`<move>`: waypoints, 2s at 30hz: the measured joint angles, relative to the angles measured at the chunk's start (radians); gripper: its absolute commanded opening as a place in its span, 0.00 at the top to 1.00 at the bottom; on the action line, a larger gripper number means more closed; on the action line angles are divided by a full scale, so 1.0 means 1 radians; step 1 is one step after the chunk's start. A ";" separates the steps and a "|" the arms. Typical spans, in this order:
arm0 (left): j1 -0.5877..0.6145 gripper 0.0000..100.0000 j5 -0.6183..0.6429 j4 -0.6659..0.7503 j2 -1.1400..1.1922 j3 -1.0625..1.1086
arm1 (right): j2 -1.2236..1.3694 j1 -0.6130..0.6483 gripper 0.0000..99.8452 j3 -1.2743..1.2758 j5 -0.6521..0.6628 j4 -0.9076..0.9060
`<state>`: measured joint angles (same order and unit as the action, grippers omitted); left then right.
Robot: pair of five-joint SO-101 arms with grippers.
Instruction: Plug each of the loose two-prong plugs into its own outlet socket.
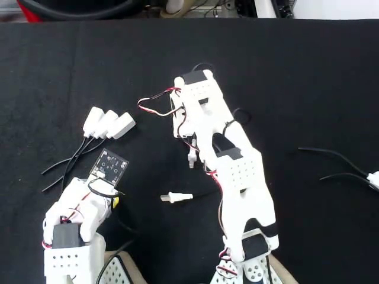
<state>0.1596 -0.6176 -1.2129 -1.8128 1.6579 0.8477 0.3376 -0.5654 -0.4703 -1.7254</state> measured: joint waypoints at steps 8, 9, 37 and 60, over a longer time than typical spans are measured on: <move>0.000 0.77 0.000 0.000 0.000 0.000 | -0.009 0.008 0.99 0.003 0.080 -0.002; 0.000 0.77 0.000 0.000 0.000 0.000 | -0.021 0.015 0.99 0.015 0.083 -0.002; -0.063 0.83 0.000 0.000 0.000 0.000 | -0.997 0.183 0.99 1.068 0.141 0.760; -0.427 0.78 0.397 0.092 -0.002 -0.175 | -1.786 0.301 0.99 1.794 -0.069 1.376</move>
<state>-0.2670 -0.2202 -1.1208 -1.8144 1.4830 -0.9383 0.6383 1.2283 -0.5393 -0.3491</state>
